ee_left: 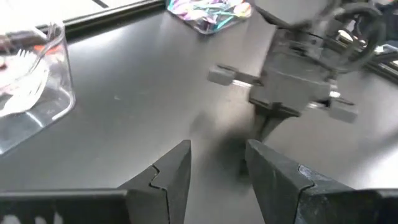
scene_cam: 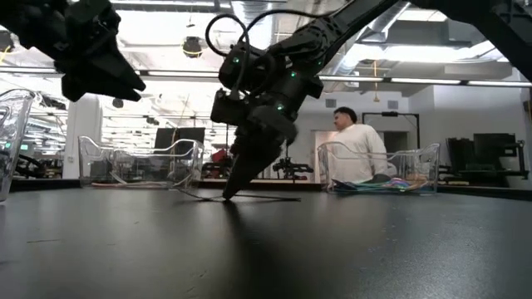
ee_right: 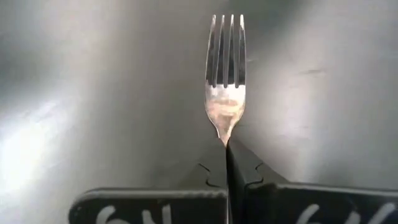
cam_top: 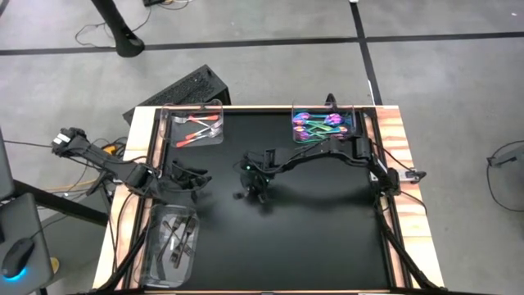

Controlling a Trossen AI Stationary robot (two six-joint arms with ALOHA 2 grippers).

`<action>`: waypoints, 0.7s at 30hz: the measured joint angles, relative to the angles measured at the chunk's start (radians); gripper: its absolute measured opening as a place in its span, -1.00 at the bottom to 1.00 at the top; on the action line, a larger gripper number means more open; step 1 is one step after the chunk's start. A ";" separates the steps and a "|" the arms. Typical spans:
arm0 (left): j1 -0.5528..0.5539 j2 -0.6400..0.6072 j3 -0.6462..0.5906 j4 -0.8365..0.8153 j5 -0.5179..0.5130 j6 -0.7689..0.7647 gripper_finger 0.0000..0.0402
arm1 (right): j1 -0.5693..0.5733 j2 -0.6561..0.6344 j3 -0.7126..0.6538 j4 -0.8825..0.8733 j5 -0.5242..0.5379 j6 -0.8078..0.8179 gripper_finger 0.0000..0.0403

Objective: Sort silverware by color (type)
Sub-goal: Put the black fork into bottom transparent bin

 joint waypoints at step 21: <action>0.044 0.128 0.000 0.168 0.029 0.113 -0.25 | -0.134 -0.057 0.001 0.436 -0.136 0.282 -0.98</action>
